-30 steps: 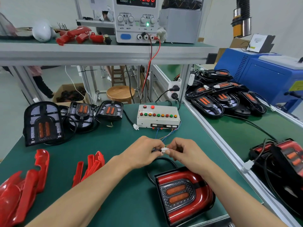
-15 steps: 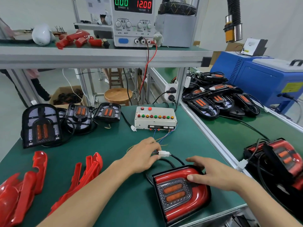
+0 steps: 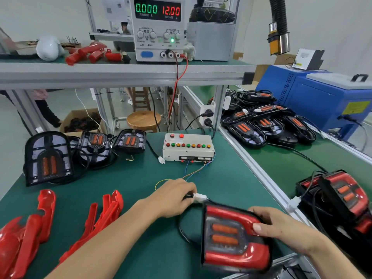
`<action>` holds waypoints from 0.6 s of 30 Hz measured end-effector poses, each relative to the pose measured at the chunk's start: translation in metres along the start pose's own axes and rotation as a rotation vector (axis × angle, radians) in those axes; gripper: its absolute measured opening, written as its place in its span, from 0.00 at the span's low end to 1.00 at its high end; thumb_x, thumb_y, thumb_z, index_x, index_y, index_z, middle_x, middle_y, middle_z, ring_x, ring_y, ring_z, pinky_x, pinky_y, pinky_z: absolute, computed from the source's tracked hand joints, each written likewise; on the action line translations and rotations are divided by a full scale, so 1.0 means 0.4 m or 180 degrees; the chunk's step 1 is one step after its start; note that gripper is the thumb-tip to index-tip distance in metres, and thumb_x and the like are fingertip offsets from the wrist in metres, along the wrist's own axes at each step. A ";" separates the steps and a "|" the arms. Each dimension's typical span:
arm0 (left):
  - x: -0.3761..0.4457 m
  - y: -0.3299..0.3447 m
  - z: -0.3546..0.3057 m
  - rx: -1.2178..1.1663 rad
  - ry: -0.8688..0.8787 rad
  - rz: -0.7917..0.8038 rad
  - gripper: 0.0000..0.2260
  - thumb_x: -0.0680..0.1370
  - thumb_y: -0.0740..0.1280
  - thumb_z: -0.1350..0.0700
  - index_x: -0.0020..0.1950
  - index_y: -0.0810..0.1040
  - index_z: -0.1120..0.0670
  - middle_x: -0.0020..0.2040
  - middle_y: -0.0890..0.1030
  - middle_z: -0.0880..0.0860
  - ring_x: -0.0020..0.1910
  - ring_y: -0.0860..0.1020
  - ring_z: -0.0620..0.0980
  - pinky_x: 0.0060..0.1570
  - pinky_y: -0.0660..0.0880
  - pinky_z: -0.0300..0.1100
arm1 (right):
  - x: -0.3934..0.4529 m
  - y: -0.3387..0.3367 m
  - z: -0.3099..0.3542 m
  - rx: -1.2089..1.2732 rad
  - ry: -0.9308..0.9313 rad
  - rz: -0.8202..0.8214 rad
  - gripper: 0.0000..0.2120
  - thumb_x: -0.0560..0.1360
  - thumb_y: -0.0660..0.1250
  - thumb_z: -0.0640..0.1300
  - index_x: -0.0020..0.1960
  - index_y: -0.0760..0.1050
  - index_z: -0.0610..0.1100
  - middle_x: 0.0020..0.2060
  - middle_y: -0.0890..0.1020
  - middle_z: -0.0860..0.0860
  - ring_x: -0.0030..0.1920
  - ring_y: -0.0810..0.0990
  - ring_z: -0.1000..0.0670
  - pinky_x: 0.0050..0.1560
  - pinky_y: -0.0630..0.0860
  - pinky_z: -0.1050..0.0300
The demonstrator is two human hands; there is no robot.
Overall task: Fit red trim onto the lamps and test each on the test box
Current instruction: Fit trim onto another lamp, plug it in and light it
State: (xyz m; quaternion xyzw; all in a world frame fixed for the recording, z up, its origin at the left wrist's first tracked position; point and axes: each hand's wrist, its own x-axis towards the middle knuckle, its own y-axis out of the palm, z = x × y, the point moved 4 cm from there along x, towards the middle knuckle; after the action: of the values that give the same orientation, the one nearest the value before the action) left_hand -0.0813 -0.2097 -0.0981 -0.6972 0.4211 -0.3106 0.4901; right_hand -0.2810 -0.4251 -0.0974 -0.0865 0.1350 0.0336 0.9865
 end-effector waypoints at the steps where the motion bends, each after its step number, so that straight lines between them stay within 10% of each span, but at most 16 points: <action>1: -0.008 0.002 -0.001 -0.0023 0.0060 -0.0046 0.08 0.82 0.64 0.49 0.59 0.76 0.49 0.55 0.80 0.48 0.58 0.75 0.50 0.60 0.70 0.46 | 0.000 0.005 -0.011 0.0416 -0.0060 -0.0136 0.34 0.64 0.82 0.62 0.58 0.81 0.38 0.56 0.84 0.37 0.55 0.83 0.40 0.63 0.75 0.41; 9: -0.043 0.012 -0.002 -0.0361 -0.0076 -0.0283 0.15 0.82 0.62 0.50 0.69 0.77 0.48 0.64 0.82 0.46 0.63 0.78 0.50 0.64 0.73 0.46 | 0.080 0.138 -0.016 0.2569 0.0264 -0.1489 0.26 0.71 0.73 0.52 0.61 0.81 0.34 0.55 0.86 0.38 0.51 0.88 0.43 0.42 0.85 0.52; 18: -0.039 0.014 0.004 -0.0256 -0.0135 -0.0301 0.19 0.83 0.60 0.53 0.75 0.71 0.49 0.65 0.76 0.47 0.66 0.74 0.48 0.68 0.70 0.46 | 0.111 0.210 0.000 0.2236 0.0240 -0.2484 0.21 0.75 0.75 0.47 0.59 0.74 0.34 0.46 0.88 0.43 0.47 0.88 0.46 0.38 0.84 0.54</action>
State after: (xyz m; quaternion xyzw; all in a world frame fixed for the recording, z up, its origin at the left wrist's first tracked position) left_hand -0.0886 -0.1959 -0.1041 -0.7418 0.3894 -0.3013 0.4553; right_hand -0.2460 -0.3408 -0.1232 0.2043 0.1313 -0.3867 0.8896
